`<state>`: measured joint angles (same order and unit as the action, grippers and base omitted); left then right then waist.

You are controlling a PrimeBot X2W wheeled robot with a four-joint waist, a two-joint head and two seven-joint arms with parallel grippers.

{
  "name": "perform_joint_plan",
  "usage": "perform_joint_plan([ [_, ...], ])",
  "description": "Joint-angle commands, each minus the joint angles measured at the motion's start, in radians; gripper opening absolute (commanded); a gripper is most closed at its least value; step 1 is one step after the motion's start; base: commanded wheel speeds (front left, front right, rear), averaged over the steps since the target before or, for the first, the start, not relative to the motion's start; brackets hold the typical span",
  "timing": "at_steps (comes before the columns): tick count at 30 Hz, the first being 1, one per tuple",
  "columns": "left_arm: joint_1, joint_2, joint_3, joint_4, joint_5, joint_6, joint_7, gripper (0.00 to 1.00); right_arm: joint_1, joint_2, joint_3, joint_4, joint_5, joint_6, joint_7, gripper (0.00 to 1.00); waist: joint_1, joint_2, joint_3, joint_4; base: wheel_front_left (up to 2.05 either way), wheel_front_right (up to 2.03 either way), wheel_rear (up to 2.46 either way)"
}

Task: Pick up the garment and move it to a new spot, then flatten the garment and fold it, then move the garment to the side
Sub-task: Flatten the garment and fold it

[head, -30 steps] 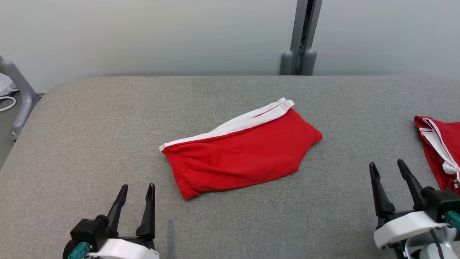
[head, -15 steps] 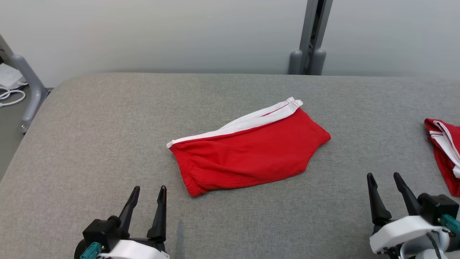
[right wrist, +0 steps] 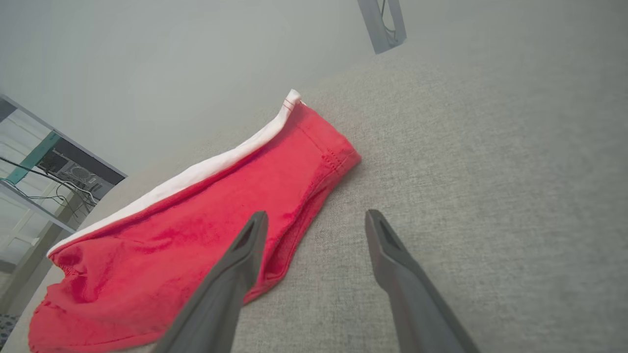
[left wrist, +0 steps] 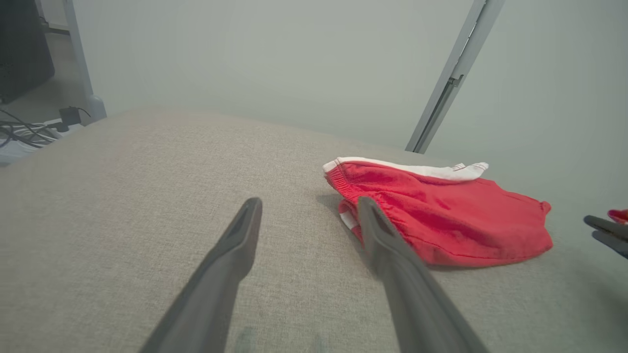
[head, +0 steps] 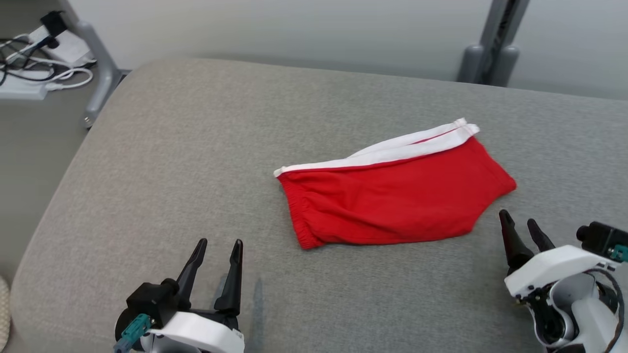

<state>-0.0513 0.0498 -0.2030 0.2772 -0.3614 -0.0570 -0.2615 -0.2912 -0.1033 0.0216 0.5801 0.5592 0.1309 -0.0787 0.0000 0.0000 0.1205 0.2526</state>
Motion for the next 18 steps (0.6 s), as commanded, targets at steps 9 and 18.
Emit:
perform_joint_plan([
  [9, -0.054, 0.003, -0.013, -0.001, -0.024, 0.005, -0.004, 1.0, -0.157, -0.051, -0.046, 0.175, 0.168, -0.001, 0.125, 1.0, 0.0, 0.0, 0.072, 0.118, 0.0, 0.0, 0.0],
  [18, -0.072, 0.003, -0.032, -0.007, -0.05, 0.015, -0.004, 1.0, -0.229, -0.086, -0.061, 0.328, 0.183, -0.001, 0.183, 1.0, 0.0, 0.0, 0.109, 0.18, 0.0, 0.0, 0.0],
])
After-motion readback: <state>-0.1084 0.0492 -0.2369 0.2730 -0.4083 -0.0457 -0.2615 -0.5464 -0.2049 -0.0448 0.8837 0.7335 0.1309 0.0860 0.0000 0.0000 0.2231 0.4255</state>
